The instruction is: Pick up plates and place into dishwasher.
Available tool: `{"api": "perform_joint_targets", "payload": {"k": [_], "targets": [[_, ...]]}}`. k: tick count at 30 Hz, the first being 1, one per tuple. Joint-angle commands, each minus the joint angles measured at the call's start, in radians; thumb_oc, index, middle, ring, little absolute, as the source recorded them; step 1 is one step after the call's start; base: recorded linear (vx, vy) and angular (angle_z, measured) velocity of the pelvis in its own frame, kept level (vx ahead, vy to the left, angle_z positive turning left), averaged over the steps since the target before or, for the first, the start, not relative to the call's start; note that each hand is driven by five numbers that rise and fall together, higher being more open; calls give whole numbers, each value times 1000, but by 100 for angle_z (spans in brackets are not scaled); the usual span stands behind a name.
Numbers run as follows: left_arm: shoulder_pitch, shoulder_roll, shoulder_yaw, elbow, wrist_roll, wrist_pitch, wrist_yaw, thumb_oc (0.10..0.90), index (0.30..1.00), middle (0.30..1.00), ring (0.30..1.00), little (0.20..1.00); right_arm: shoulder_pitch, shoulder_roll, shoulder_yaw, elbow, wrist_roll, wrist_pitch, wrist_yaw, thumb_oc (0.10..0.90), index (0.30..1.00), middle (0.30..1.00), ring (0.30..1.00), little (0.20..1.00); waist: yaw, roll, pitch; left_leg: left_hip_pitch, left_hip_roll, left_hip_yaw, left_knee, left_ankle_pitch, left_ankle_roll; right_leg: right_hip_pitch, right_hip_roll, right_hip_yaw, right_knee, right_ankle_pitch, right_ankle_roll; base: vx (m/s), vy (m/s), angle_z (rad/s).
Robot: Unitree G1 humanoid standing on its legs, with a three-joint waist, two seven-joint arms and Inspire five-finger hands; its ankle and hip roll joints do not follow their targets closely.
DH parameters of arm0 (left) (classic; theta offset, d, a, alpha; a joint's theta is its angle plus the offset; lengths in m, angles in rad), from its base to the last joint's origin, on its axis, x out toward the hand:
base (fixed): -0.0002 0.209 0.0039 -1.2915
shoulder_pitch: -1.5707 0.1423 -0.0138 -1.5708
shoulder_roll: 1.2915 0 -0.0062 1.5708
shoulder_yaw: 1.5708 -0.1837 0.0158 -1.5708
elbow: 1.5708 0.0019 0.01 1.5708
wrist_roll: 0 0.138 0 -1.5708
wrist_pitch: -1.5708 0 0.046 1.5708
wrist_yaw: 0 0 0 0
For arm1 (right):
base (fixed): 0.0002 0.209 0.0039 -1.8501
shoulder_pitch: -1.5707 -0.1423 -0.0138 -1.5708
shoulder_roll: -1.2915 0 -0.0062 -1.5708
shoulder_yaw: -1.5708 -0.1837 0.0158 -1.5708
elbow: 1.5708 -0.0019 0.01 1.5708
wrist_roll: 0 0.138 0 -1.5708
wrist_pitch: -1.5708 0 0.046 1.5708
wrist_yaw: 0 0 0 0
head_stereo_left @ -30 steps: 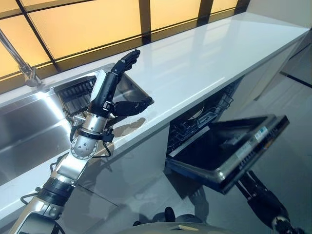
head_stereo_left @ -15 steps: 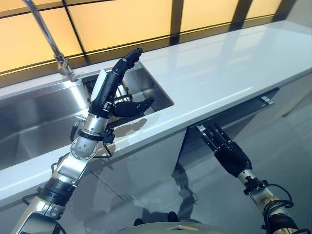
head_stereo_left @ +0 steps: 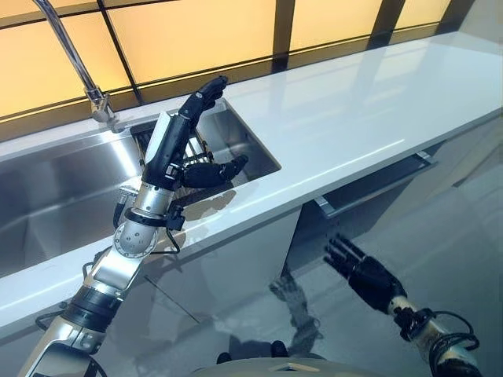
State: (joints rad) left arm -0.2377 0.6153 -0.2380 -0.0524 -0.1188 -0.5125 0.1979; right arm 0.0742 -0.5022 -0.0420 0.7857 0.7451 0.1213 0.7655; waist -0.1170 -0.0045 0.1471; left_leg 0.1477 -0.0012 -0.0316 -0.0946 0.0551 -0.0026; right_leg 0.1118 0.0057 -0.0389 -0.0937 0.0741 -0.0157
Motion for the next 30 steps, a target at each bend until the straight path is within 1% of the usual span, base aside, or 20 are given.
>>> {"api": "perform_joint_targets", "payload": {"k": [1,4,5,6,8,9,11,12,14,16,17,18,19,20,22,23,25,27,29,30], "targets": [[-144,15,59,-6,-40,-96,40,800,900,900,900,900,-36,-47,22,4,-81,-23,140,800,900,900,900,900,-14,-26,-30,50,-51,107,7,-171,71,61,57,45,6,-112,28,0,0,0],[-144,-5,58,-26,-162,-88,-62,800,900,900,900,900,7,-37,94,80,-231,12,193,800,900,900,900,900,-12,-37,-25,49,-51,109,7,-170,69,60,57,43,6,-111,29,-36,-7,0],[-147,-33,55,-55,-277,-44,-171,800,900,900,900,900,13,-33,131,168,-370,1,168,800,900,900,900,900,-9,-42,-22,49,-50,110,7,-170,68,60,57,45,6,-112,29,0,0,0],[-147,-43,54,-67,-307,-28,-201,800,900,900,900,900,12,-33,143,206,-407,-16,155,800,900,900,900,900,-7,-43,-22,50,-50,112,7,-170,67,60,57,45,6,-112,29,-26,-9,-4],[-149,-107,34,-144,-574,123,-418,800,900,900,900,900,-2,-30,174,349,-538,-51,77,800,900,900,900,900,4,-47,-15,52,-48,116,7,-170,65,63,58,44,6,-108,29,-15,-7,-6],[-148,-118,30,-150,-602,142,-441,800,900,900,900,900,-6,-30,175,360,-546,-53,76,800,900,900,900,900,5,-47,-14,53,-48,116,7,-170,65,64,58,45,6,-108,28,0,0,0],[-139,-173,1,-177,-776,279,-573,800,900,900,900,900,-23,-16,182,394,-546,-48,61,800,900,900,900,900,11,-45,-9,54,-47,115,7,-169,66,66,59,46,6,-105,25,-4,2,8],[-138,-183,-4,-179,-805,307,-594,800,900,900,900,900,-27,-12,182,397,-542,-46,57,800,900,900,900,900,12,-44,-7,55,-47,114,7,-169,66,67,60,46,6,-104,25,0,9,8],[-114,-270,-80,-176,-1061,597,-809,800,900,900,900,900,-61,46,187,390,-503,-15,-29,800,900,900,900,900,14,-31,0,60,-48,114,7,-173,70,70,61,54,6,-99,21,4,29,4],[-110,-280,-96,-176,-1103,654,-844,800,900,900,900,900,-69,59,185,398,-508,-20,-47,800,900,900,900,900,14,-26,1,60,-48,115,7,-173,71,69,61,56,6,-97,21,2,33,5],[-99,-303,-133,-174,-1176,779,-913,800,900,900,900,900,-82,79,188,407,-520,-15,-72,800,900,900,900,900,12,-19,2,60,-50,115,7,-175,73,68,61,61,6,-96,21,4,47,2],[-94,-313,-147,-170,-1185,830,-946,800,900,900,900,900,-86,85,189,410,-530,-13,-73,800,900,900,900,900,11,-16,2,60,-51,116,7,-176,74,67,61,65,6,-96,21,4,40,-1],[-94,-313,-147,-170,-1185,830,-946,800,900,900,900,900,-86,85,189,410,-530,-13,-73,800,900,900,900,900,11,-16,2,60,-51,116,7,-176,74,67,61,65,6,-96,21,20,70,-1],[-94,-327,-219,-140,-1265,1029,-1112,800,900,900,900,900,-116,96,196,459,-555,-21,-75,800,900,900,900,900,7,-4,-3,60,-53,121,7,-182,76,67,60,69,6,-96,23,30,72,0],[-94,-348,-253,-122,-1285,1141,-1194,800,900,900,900,900,-135,96,199,483,-584,-23,-68,800,900,900,900,900,3,3,-6,64,-54,124,7,-189,77,69,59,73,6,-99,22,39,69,-1],[-95,-349,-254,-121,-1283,1146,-1200,800,900,900,900,900,-136,96,199,485,-586,-24,-68,800,900,900,900,900,2,3,-6,64,-54,125,7,-190,77,70,59,73,6,-99,22,37,45,-2],[-83,-378,-329,-103,-1278,1212,-1285,800,900,900,900,900,-163,94,212,492,-610,-7,-58,800,900,900,900,900,-4,8,-12,67,-57,125,7,-195,79,72,57,75,6,-101,21,49,60,0],[-68,-396,-334,-63,-1237,1268,-1339,800,900,900,900,900,-170,93,206,498,-648,-10,-50,800,900,900,900,900,-7,11,-14,69,-58,127,7,-199,80,74,56,76,6,-103,21,39,61,0],[-46,-425,-342,-5,-1150,1296,-1362,800,900,900,900,900,-178,93,205,504,-670,-13,-48,800,900,900,900,900,-8,13,-14,71,-58,128,7,-200,80,76,55,76,6,-103,20,30,45,1],[-27,-435,-347,41,-1053,1309,-1397,800,900,900,900,900,-183,89,200,504,-690,-12,-41,800,900,900,900,900,-8,15,-16,72,-59,128,7,-201,80,77,55,76,6,-104,20,32,47,1]]}}
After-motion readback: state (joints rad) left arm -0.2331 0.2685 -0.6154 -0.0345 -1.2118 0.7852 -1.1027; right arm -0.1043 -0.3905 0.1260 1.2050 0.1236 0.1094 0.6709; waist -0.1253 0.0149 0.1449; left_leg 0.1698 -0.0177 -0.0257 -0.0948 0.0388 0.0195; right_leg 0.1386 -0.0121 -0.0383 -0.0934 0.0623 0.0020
